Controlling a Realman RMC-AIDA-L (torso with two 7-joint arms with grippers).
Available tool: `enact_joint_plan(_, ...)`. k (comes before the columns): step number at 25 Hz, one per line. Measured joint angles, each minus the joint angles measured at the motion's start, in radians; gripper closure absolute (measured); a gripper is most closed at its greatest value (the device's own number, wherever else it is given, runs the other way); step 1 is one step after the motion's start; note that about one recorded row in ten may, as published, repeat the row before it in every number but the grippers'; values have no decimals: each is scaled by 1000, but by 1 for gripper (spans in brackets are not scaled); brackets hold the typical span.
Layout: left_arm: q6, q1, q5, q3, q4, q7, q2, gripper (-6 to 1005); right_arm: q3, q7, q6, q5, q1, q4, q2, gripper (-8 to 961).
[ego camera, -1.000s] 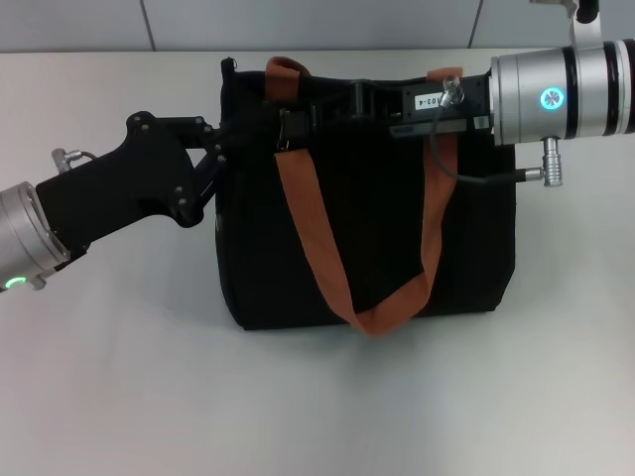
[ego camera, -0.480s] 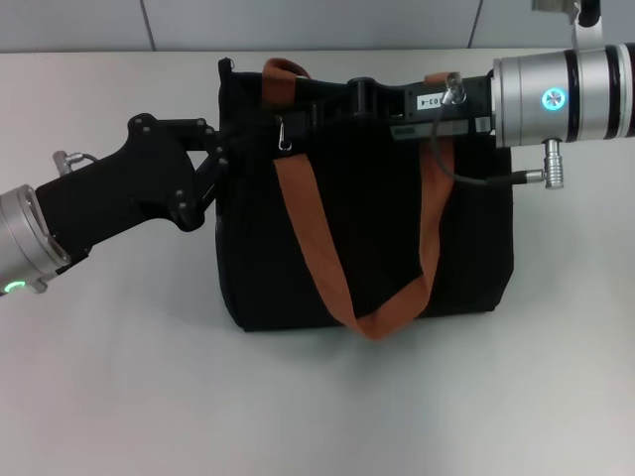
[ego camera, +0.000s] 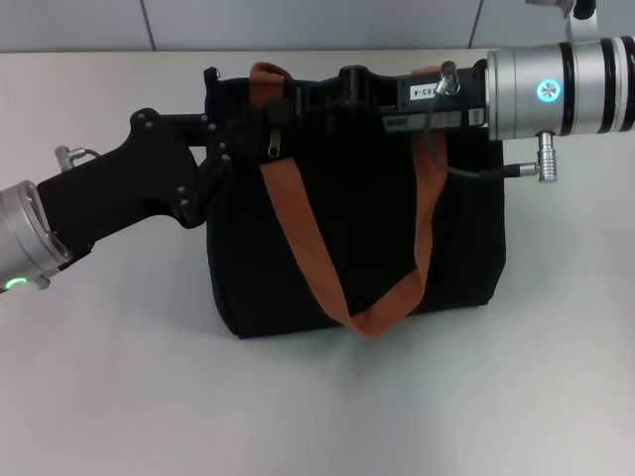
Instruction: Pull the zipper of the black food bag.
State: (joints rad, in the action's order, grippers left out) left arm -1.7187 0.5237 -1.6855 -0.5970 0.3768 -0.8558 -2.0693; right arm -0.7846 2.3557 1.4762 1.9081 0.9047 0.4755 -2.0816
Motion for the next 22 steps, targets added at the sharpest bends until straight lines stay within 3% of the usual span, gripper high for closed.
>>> enact_joint_plan(4,6,-4,4,5,-1,0,0,968,-18,-1,-1,0,1,0,0,723)
enact_joint_plan(22,19,-16,12,39,-1,-1,1,968,-69,-9,-11,7,11,-6,-1,735)
